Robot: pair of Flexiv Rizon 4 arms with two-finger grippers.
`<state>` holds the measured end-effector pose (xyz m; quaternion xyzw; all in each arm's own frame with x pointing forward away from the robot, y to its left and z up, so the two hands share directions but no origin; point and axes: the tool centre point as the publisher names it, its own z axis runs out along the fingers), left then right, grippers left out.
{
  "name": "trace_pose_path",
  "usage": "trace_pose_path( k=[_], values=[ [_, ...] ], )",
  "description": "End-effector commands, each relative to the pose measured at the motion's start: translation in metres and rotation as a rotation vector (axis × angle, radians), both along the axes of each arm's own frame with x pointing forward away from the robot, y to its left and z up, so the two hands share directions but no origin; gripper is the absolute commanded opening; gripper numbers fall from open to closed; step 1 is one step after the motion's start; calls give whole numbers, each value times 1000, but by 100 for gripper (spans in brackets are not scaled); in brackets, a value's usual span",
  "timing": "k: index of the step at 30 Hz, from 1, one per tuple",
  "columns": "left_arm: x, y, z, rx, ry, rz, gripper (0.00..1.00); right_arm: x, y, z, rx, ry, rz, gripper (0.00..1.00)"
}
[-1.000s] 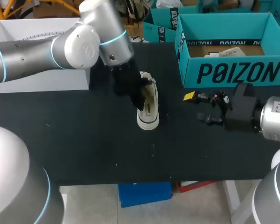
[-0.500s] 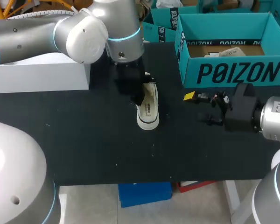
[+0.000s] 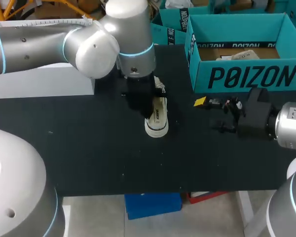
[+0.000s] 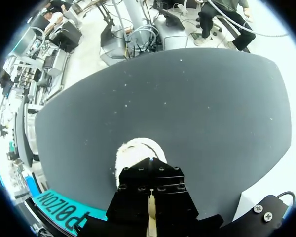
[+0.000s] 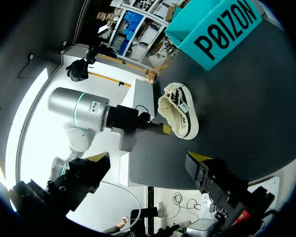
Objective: Take the shoe out of the shoebox, open the shoe tongue, remove and reinsert the insole, then place the shoe into the shoebox
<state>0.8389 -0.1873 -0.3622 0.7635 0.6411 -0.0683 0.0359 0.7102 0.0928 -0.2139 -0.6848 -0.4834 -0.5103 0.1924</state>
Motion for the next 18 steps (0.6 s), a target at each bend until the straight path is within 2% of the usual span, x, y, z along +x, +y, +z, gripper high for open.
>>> trace_pose_path(
  k=[1, 18],
  values=[
    [5, -22, -37, 9, 3, 7, 0, 0, 0, 0, -1, 0, 0, 100],
    [11, -21, -81, 53, 47, 42, 0, 0, 0, 0, -1, 0, 0, 100]
  ],
)
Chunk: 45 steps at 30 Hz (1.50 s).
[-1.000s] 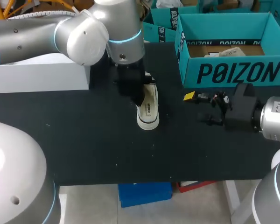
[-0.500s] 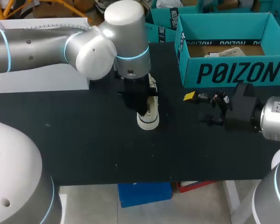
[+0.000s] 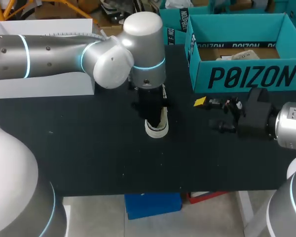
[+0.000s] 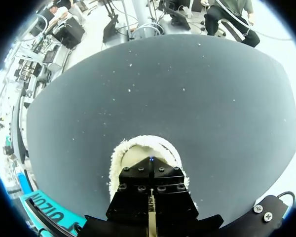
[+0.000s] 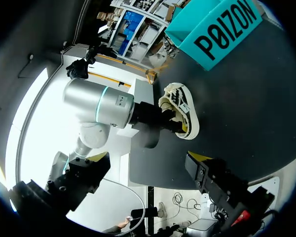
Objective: Take the shoe out of the shoebox, open the shoe tongue, remove and reinsert the insole, then place the shoe into the shoebox
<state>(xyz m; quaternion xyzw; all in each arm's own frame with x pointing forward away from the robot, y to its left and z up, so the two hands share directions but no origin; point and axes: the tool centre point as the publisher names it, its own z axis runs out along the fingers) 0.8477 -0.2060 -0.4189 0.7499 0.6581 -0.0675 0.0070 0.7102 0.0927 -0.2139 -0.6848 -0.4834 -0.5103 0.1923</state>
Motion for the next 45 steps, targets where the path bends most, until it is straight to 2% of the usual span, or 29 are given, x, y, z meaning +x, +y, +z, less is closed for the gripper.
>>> trace_pose_path(
  k=[1, 5, 8, 15, 27, 34, 45],
  values=[
    [2, -2, -26, 8, 12, 3, 0, 0, 0, 0, 0, 0, 0, 100],
    [2, -1, -21, -5, 19, 4, 0, 0, 0, 0, 0, 0, 0, 100],
    [2, -1, -5, -23, 3, -8, 0, 0, 0, 0, 0, 0, 0, 100],
    [1, 7, 49, -69, -47, -37, 0, 0, 0, 0, 0, 0, 0, 100],
    [7, 30, 103, -90, -102, -19, 0, 0, 0, 0, 0, 0, 0, 100],
    [12, 49, 119, -81, -121, 12, 0, 0, 0, 0, 0, 0, 0, 100],
    [15, 64, 121, -83, -121, 38, 0, 0, 0, 0, 0, 0, 0, 100]
  ],
)
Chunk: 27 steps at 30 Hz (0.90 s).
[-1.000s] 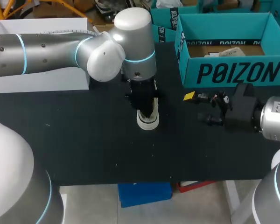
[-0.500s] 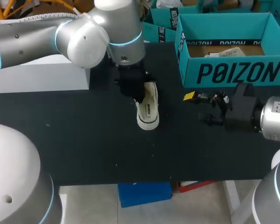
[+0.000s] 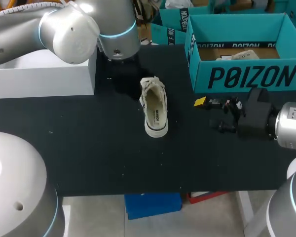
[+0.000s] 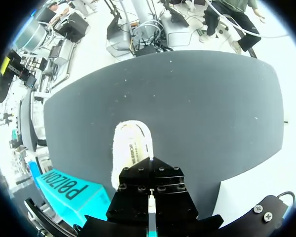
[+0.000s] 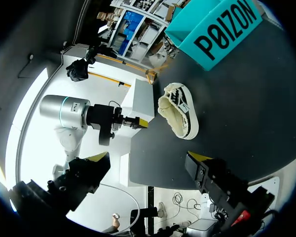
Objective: Take the shoe out of the shoebox, open the shoe tongue, remove and reinsert the insole, then place the shoe into the shoebox
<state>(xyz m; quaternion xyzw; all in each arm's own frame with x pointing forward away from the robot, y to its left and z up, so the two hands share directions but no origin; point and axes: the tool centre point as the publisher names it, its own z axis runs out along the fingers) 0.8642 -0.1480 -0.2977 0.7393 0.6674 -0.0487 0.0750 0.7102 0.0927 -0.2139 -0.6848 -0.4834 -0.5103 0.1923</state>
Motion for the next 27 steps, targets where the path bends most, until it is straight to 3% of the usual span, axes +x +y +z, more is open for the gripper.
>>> trace_pose_path(
  k=[1, 8, 27],
  values=[
    [-1, 7, 0, -7, -5, 1, 0, 0, 0, 0, 0, 0, 0, 100],
    [8, 15, -1, -30, 0, 33, 0, 0, 0, 0, 0, 0, 0, 100],
    [80, -2, -16, -182, 55, 149, 0, 0, 0, 0, 0, 0, 0, 100]
  ],
)
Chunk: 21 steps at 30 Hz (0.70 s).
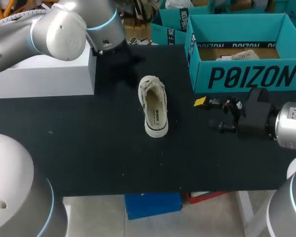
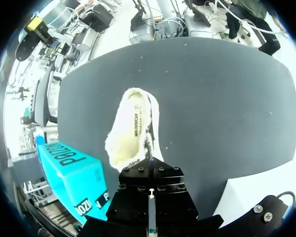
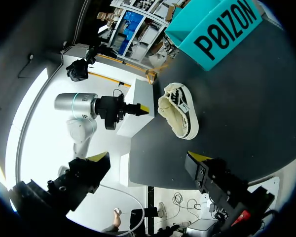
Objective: Take the shoe out of the shoebox, open the shoe tongue, remove and reinsert the insole, then place the shoe into the shoebox
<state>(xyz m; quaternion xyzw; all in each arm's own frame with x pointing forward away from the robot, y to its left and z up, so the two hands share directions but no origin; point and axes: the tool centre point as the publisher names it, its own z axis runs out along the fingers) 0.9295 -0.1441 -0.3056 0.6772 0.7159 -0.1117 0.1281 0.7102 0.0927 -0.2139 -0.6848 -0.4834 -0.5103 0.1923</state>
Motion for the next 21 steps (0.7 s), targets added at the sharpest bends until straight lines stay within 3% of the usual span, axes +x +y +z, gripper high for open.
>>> trace_pose_path(
  k=[1, 9, 21],
  values=[
    [18, -8, -10, -26, 24, -2, 0, 0, 0, 0, 0, 0, 0, 100],
    [37, -24, -30, -66, 53, 4, 0, 0, 0, 0, 0, 0, 0, 100],
    [44, -45, -48, -85, 82, -31, 0, 0, 0, 0, 0, 0, 0, 100]
  ],
)
